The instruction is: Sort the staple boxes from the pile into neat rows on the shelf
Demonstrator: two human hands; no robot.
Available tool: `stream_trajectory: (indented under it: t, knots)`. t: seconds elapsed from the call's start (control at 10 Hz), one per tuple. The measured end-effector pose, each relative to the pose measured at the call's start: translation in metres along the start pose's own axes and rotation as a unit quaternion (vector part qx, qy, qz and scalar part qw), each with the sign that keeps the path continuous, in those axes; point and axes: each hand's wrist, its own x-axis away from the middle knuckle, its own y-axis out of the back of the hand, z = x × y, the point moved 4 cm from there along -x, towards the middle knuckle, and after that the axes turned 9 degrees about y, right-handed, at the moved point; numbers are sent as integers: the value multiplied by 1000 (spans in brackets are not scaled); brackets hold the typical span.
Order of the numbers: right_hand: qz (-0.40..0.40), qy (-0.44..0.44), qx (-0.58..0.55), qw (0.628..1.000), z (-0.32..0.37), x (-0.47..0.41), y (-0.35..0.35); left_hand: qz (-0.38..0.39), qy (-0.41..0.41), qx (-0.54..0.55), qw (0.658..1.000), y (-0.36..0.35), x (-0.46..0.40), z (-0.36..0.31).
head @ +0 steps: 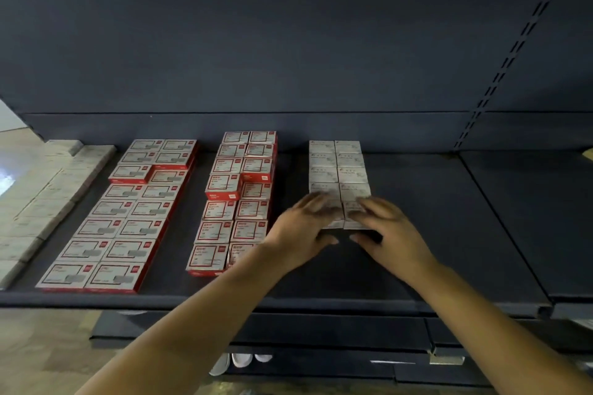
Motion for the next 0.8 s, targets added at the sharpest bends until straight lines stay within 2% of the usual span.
stream_trajectory:
  t: [0.2, 0.3, 0.6, 0.7, 0.8]
  knots:
    - [-84, 2, 53, 995, 4, -14, -6, -51, -17, 48, 997, 5, -3, 1]
    - [-99, 1, 71, 992, 9, -12, -9, -48, -16, 53, 997, 7, -3, -2]
    - [-28, 4, 49, 998, 18, -13, -12, 30, 52, -44, 997, -1, -9, -11]
    - [11, -32, 51, 998, 27, -20, -3, 55, 66, -80, 993, -3, -11, -15]
    - [80, -117, 136, 981, 45, -27, 6, 10, 59, -61, 996, 20, -1, -23]
